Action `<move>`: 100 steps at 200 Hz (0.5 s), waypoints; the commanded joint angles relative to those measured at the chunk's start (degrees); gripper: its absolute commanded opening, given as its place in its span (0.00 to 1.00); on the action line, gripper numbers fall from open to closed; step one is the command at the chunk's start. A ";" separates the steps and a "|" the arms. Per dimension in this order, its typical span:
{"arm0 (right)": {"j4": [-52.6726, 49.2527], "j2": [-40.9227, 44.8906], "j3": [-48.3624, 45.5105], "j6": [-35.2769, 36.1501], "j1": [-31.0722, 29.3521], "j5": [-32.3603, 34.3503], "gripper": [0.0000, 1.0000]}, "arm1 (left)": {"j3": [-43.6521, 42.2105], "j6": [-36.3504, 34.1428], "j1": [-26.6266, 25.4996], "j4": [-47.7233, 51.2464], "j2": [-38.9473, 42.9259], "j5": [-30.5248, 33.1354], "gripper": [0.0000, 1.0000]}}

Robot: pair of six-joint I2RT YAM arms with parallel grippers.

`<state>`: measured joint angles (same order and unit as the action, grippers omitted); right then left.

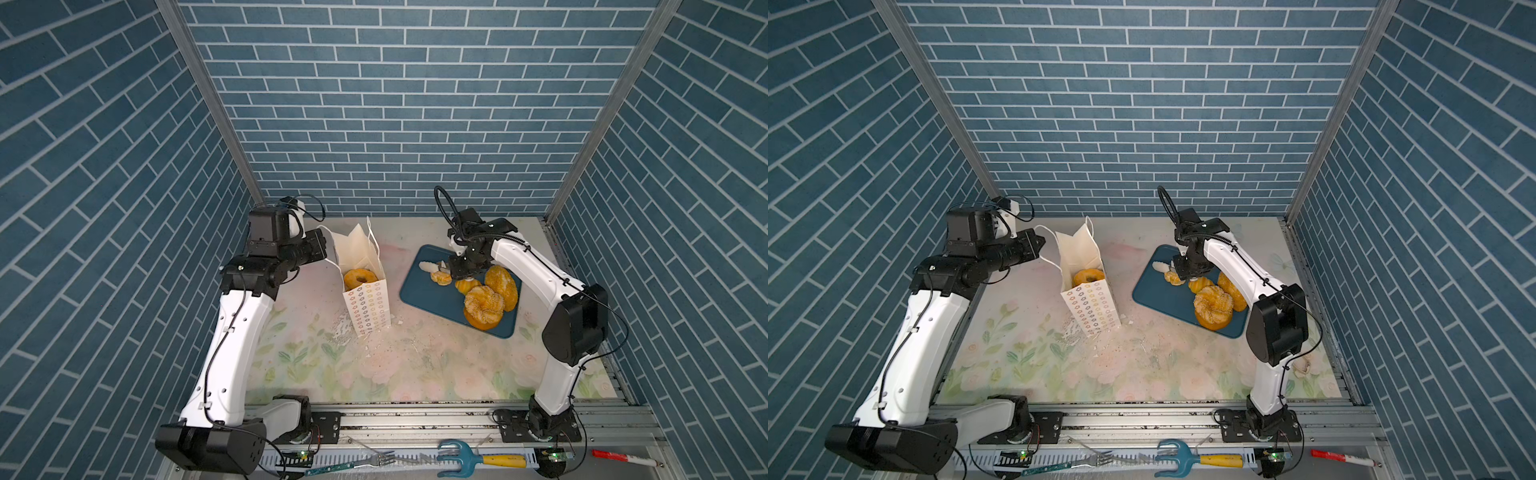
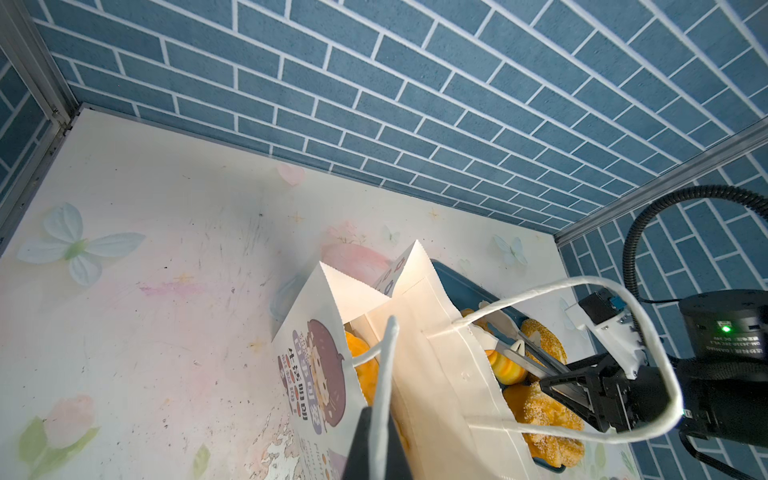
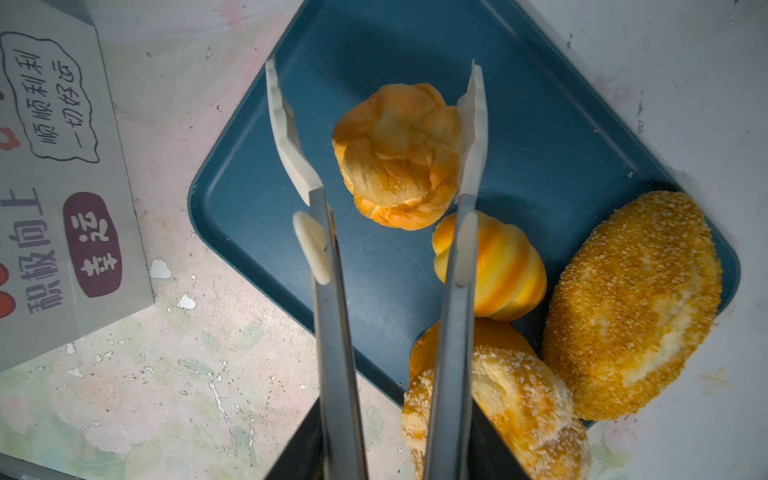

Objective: Place the fake bread into the paper bag
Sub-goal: 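Close the right gripper's tongs on the knot bun and lift it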

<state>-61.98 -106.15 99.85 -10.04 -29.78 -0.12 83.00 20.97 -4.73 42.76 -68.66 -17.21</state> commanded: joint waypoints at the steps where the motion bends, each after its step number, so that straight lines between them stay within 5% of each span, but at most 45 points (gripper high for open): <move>1: -1.86 1.69 0.90 0.56 0.25 1.16 0.48 | 0.19 -0.76 0.24 0.48 0.90 0.05 0.00; 100: -2.04 -1.03 0.83 -0.56 0.34 -0.99 0.50 | 0.12 -0.84 0.20 0.51 0.87 0.08 0.00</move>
<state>-63.07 -106.21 99.85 -10.24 -29.52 1.10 83.00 20.97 -4.73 42.76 -68.47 -17.19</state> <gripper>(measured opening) 0.501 0.047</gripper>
